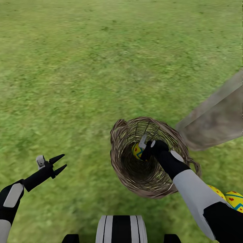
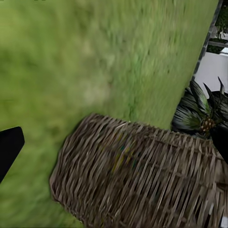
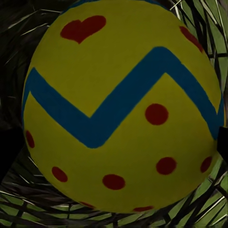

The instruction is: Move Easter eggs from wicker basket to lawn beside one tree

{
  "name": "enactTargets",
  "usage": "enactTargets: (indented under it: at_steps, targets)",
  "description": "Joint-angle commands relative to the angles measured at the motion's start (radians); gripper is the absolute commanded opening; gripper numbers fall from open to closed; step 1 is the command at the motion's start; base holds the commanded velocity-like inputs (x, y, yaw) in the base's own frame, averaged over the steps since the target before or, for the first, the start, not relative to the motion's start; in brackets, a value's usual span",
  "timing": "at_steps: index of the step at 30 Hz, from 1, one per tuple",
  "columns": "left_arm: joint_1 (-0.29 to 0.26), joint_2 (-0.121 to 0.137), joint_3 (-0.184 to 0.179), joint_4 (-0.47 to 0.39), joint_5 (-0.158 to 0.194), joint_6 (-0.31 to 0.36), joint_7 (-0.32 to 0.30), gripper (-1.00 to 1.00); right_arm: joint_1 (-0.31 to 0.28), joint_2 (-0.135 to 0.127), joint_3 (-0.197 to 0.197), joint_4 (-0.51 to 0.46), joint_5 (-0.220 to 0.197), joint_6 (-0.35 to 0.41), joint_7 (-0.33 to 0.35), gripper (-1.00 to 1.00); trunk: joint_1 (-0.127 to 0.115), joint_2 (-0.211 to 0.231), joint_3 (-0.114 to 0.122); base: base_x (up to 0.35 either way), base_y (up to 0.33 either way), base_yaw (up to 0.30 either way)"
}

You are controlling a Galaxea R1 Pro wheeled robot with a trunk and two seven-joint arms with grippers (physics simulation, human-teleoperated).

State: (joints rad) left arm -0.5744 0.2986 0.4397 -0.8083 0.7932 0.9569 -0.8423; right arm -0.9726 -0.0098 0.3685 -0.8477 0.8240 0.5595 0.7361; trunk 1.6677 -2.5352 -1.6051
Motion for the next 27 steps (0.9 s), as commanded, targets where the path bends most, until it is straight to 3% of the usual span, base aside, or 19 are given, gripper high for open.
enactTargets:
  at_steps: [1,18,27]
  targets:
    - [-0.001,-0.001,0.001,-0.002,-0.003,0.003,-0.003,1.0,0.0,-0.001,0.002,0.062,0.014,-0.004,0.003,-1.0,0.0,0.0,0.003,0.0,0.0,0.0]
    - [-0.001,-0.002,-0.004,-0.005,-0.003,0.004,-0.003,1.0,0.0,-0.001,0.002,0.059,0.016,-0.004,0.005,-1.0,-0.008,0.004,0.069,-0.004,0.0,0.0]
    - [-0.001,-0.002,-0.004,-0.003,-0.003,0.005,-0.003,1.0,0.0,-0.001,0.003,0.061,0.019,-0.004,0.006,-1.0,-0.012,0.006,0.104,-0.264,0.12,0.0]
